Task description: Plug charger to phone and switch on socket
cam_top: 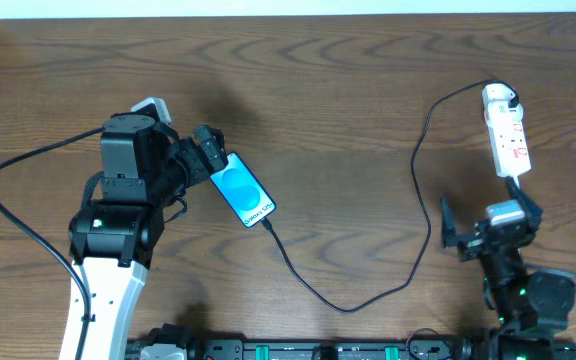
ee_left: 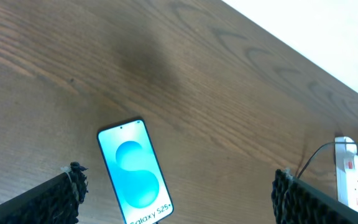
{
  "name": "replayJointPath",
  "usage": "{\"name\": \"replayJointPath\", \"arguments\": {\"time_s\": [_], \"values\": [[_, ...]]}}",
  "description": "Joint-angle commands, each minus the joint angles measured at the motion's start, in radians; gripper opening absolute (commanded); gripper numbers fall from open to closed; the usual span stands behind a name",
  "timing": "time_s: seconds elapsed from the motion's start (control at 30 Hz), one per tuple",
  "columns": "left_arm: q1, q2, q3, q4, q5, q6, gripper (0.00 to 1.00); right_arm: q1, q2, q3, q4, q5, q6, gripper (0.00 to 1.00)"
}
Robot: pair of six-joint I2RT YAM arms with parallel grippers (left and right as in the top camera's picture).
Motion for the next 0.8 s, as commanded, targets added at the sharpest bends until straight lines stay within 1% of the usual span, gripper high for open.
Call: {"name": "replayJointPath", "arguments": {"time_s": [0.0, 0.13, 0.23, 0.77], "values": [[0.002, -0.005, 0.021, 0.0, -0.006, 0.013, 0.96, 0.024, -0.083, -0.098, 0.042, 0.004, -0.01, 0.99], [0.002, -0.005, 0.021, 0.0, -0.006, 0.013, 0.97, 0.038, -0.146, -0.17, 0.054, 0.004, -0.01, 0.99], [0.002, -0.005, 0.021, 0.0, -0.006, 0.013, 0.97, 0.05, -0.187, -0.173, -0.01, 0.012, -0.014, 0.99], [0.002, -0.005, 0.021, 0.0, -0.006, 0.013, 0.97, 0.056, -0.188, -0.173, -0.011, 0.022, 0.01, 0.99]]}}
